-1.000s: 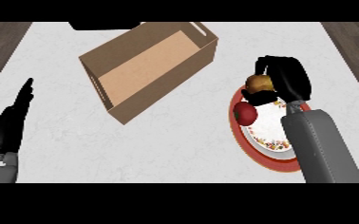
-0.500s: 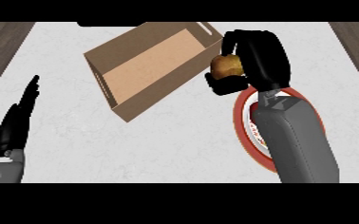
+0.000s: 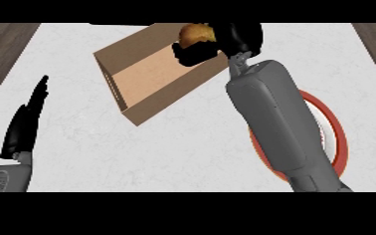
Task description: Pick the pear from the plate and place it in the cardboard box
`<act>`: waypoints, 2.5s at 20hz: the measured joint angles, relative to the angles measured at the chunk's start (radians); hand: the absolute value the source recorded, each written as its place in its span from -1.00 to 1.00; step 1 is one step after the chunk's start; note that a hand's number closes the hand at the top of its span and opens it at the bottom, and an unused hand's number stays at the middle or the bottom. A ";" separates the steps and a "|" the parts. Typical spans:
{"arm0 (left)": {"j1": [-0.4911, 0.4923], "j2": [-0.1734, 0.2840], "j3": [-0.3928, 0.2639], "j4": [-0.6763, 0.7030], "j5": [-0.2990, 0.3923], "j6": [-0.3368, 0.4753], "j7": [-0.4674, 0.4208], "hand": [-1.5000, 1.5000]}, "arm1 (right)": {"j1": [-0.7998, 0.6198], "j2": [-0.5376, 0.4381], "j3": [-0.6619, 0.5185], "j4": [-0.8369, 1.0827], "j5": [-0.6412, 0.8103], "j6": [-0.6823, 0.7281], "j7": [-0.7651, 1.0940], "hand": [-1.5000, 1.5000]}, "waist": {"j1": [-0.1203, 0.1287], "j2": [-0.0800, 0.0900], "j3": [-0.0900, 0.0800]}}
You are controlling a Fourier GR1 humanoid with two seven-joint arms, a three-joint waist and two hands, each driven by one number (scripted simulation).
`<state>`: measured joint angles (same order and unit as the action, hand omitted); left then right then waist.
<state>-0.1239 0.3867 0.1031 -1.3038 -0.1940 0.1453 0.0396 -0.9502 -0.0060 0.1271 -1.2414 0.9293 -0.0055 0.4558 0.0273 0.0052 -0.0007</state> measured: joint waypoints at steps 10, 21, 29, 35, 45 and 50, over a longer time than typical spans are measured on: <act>-0.040 -0.003 -0.007 -0.021 -0.005 -0.025 0.042 0.00 | -0.277 0.006 -0.055 0.497 -0.192 -0.222 -0.055 1.00 | 0.034 0.012 0.000; -0.065 -0.015 -0.027 -0.025 -0.015 -0.041 0.034 0.00 | -0.420 0.006 -0.093 0.869 -0.272 -0.375 -0.081 -1.00 | 0.082 0.030 -0.001; -0.109 -0.030 -0.040 -0.001 -0.029 -0.038 0.035 0.00 | -0.418 0.006 -0.146 0.973 -0.369 -0.433 -0.169 -1.00 | 0.102 0.041 -0.001; -0.115 -0.033 -0.039 0.004 -0.031 -0.040 0.040 0.00 | -0.432 0.006 -0.179 0.968 -0.420 -0.547 -0.275 -1.00 | 0.102 0.039 0.000; -0.065 -0.025 -0.011 -0.005 -0.028 -0.027 0.033 0.00 | -0.378 -0.013 -0.331 0.898 -0.576 -0.634 -0.531 -1.00 | 0.047 0.020 0.001; -0.029 -0.021 0.015 0.012 -0.025 -0.021 0.002 0.00 | -0.321 -0.059 -0.380 0.880 -0.630 -0.584 -0.608 -1.00 | 0.012 0.008 0.001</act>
<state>-0.1530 0.3657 0.1182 -1.2917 -0.2194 0.1242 0.0417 -1.2710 -0.0647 -0.2528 -0.3614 0.2996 -0.5896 -0.1526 0.0395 0.0136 0.0002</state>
